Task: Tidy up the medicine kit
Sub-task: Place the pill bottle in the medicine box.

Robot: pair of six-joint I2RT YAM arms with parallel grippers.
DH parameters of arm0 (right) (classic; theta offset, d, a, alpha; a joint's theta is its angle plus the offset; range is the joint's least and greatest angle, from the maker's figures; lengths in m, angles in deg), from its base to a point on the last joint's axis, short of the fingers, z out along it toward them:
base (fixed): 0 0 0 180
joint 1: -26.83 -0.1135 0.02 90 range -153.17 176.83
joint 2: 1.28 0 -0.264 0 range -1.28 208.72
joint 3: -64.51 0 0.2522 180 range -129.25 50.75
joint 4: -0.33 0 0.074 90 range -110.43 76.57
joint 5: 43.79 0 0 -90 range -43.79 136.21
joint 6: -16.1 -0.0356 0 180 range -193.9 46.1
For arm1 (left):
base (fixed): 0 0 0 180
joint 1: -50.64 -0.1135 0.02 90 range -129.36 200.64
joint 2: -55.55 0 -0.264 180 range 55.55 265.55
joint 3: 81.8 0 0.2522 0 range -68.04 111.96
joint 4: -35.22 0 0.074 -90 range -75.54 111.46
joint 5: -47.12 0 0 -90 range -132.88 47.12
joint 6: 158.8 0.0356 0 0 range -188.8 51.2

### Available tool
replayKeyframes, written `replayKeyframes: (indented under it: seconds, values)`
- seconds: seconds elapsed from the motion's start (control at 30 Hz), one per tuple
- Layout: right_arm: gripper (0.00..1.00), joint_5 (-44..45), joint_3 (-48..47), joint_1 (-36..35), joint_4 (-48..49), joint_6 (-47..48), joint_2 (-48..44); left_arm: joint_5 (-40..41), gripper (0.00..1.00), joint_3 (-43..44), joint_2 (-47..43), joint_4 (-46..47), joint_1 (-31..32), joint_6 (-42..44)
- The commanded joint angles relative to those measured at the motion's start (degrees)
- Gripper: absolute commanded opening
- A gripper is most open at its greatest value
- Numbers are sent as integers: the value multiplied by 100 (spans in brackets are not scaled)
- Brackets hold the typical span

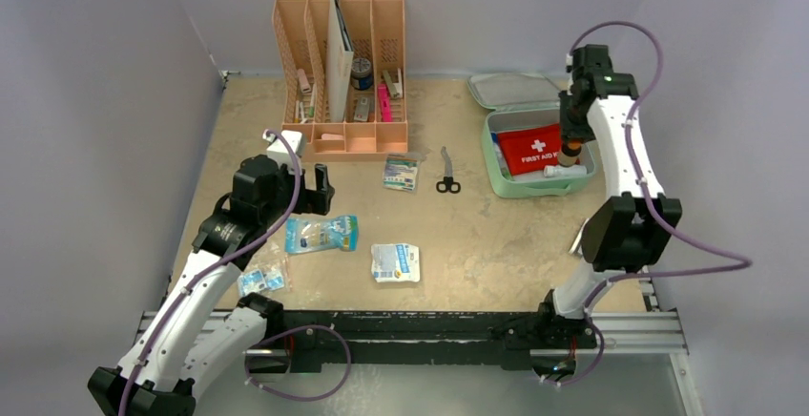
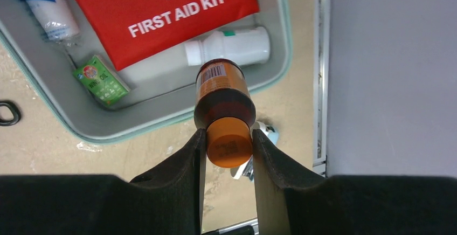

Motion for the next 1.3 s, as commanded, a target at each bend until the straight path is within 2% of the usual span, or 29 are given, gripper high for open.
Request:
replayKeyframes:
  seconds: [0.0, 0.4, 0.87, 1.13, 1.27]
  values:
    - [0, 536, 29, -455, 324, 109, 199, 57, 96, 3, -71, 134, 25, 56]
    - [0, 1243, -175, -1142, 91, 52, 1175, 83, 96, 15, -32, 117, 25, 82]
    - [0, 1778, 4, -1282, -198, 67, 1649, 110, 96, 14, -53, 116, 25, 82]
    - [0, 1803, 555, -1301, 70, 176, 1656, 115, 96, 9, -64, 111, 24, 54]
    - [7, 1688, 702, -1315, 148, 102, 1730, 173, 96, -17, -116, 133, 24, 58]
